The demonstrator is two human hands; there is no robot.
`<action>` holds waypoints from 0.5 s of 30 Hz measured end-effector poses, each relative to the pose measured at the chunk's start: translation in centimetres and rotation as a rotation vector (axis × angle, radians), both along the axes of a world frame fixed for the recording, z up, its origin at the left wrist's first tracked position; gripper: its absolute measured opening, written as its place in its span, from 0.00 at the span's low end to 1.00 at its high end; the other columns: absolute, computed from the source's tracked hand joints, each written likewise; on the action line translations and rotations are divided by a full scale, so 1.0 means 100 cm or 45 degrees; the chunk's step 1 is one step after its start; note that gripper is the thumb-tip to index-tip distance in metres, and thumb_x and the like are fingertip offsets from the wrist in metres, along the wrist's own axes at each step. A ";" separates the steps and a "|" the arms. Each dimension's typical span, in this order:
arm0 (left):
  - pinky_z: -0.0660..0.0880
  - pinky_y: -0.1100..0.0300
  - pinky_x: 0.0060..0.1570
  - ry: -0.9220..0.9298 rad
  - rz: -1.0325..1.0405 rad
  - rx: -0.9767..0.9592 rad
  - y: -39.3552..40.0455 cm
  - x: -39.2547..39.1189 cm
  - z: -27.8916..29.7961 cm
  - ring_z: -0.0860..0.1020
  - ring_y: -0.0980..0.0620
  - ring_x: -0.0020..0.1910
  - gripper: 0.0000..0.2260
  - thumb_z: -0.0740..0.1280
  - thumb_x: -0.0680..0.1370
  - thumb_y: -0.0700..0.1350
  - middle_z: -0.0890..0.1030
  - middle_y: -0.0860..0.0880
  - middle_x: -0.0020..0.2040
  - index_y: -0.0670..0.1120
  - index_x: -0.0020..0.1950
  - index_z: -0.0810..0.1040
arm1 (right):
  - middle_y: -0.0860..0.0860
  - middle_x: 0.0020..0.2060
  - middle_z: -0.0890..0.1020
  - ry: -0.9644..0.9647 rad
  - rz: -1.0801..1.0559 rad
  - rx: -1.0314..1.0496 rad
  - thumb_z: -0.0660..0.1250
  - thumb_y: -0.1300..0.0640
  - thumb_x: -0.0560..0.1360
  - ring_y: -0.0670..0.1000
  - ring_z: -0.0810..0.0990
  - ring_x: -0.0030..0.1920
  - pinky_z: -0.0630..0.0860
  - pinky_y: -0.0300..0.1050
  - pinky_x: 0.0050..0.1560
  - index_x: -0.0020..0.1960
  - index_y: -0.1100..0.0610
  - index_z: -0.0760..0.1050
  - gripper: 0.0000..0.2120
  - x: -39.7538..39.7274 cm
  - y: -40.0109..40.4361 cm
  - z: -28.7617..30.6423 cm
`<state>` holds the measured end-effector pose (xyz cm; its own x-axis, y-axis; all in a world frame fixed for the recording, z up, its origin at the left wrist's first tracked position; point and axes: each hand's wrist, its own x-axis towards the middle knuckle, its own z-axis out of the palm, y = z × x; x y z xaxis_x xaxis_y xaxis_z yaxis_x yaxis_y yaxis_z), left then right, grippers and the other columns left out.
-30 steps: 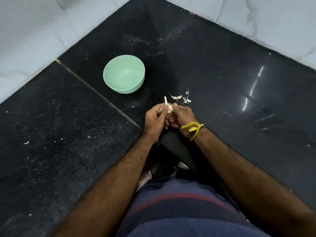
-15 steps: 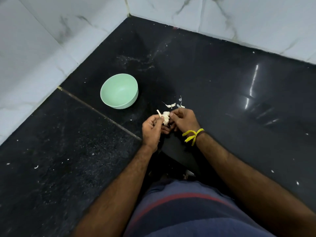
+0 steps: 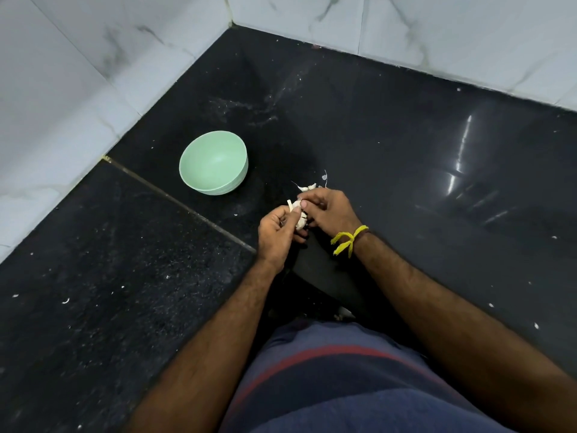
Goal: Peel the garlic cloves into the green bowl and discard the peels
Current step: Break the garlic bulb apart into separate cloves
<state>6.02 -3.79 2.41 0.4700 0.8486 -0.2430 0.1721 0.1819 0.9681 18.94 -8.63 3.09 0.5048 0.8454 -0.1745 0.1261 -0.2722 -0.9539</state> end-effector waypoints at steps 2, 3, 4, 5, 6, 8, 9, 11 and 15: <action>0.76 0.63 0.27 0.002 -0.008 0.000 0.000 0.000 0.001 0.78 0.50 0.30 0.11 0.66 0.83 0.41 0.79 0.38 0.38 0.31 0.50 0.78 | 0.52 0.44 0.85 -0.051 0.061 -0.016 0.68 0.61 0.77 0.50 0.84 0.45 0.83 0.44 0.40 0.54 0.59 0.82 0.07 -0.001 0.000 0.003; 0.77 0.63 0.27 0.001 -0.004 -0.002 0.000 0.000 0.002 0.78 0.50 0.31 0.11 0.67 0.82 0.41 0.79 0.39 0.37 0.32 0.50 0.78 | 0.52 0.43 0.85 -0.048 0.062 -0.023 0.68 0.61 0.77 0.51 0.85 0.45 0.83 0.45 0.39 0.52 0.59 0.83 0.06 0.000 -0.001 0.004; 0.77 0.63 0.27 -0.001 0.005 -0.004 -0.001 0.000 0.003 0.78 0.50 0.31 0.10 0.68 0.82 0.41 0.80 0.39 0.37 0.32 0.51 0.79 | 0.53 0.42 0.85 -0.038 0.054 -0.026 0.69 0.61 0.77 0.53 0.85 0.44 0.83 0.46 0.39 0.51 0.59 0.83 0.05 0.001 -0.001 0.005; 0.77 0.62 0.27 -0.005 0.017 -0.008 -0.001 0.000 0.003 0.78 0.50 0.30 0.10 0.68 0.81 0.41 0.80 0.40 0.37 0.33 0.51 0.79 | 0.53 0.42 0.85 -0.028 0.043 -0.025 0.69 0.61 0.77 0.53 0.85 0.43 0.83 0.47 0.39 0.49 0.58 0.83 0.04 0.003 -0.002 0.005; 0.77 0.62 0.26 -0.005 0.031 -0.012 -0.001 0.000 0.004 0.78 0.50 0.30 0.10 0.69 0.81 0.40 0.81 0.41 0.37 0.32 0.51 0.79 | 0.53 0.41 0.85 -0.022 0.031 -0.021 0.70 0.61 0.76 0.54 0.85 0.42 0.84 0.48 0.40 0.48 0.58 0.83 0.04 0.004 -0.003 0.006; 0.77 0.62 0.26 0.012 0.047 -0.007 0.001 0.001 0.002 0.78 0.52 0.29 0.10 0.70 0.80 0.40 0.81 0.42 0.37 0.32 0.52 0.79 | 0.50 0.39 0.85 -0.047 0.019 -0.011 0.71 0.59 0.75 0.51 0.85 0.41 0.83 0.45 0.42 0.47 0.56 0.83 0.03 0.004 -0.006 0.007; 0.77 0.62 0.27 0.026 0.045 0.003 0.002 0.002 0.001 0.78 0.52 0.29 0.10 0.70 0.80 0.40 0.81 0.42 0.37 0.32 0.51 0.80 | 0.49 0.38 0.84 -0.094 0.024 -0.004 0.72 0.58 0.74 0.48 0.84 0.41 0.82 0.42 0.43 0.47 0.55 0.83 0.03 0.003 -0.007 0.007; 0.77 0.62 0.27 0.050 0.021 0.038 0.003 0.003 -0.002 0.79 0.53 0.28 0.07 0.70 0.80 0.40 0.81 0.44 0.36 0.35 0.49 0.81 | 0.49 0.36 0.84 -0.189 0.031 -0.005 0.73 0.58 0.73 0.46 0.83 0.39 0.80 0.38 0.42 0.45 0.55 0.83 0.01 0.000 -0.007 0.007; 0.76 0.61 0.27 0.078 -0.036 0.153 0.001 0.004 -0.008 0.77 0.52 0.28 0.10 0.73 0.79 0.46 0.81 0.43 0.34 0.41 0.42 0.81 | 0.54 0.34 0.84 -0.013 -0.042 -0.077 0.72 0.63 0.74 0.49 0.83 0.33 0.81 0.42 0.36 0.42 0.59 0.80 0.03 0.005 -0.007 0.006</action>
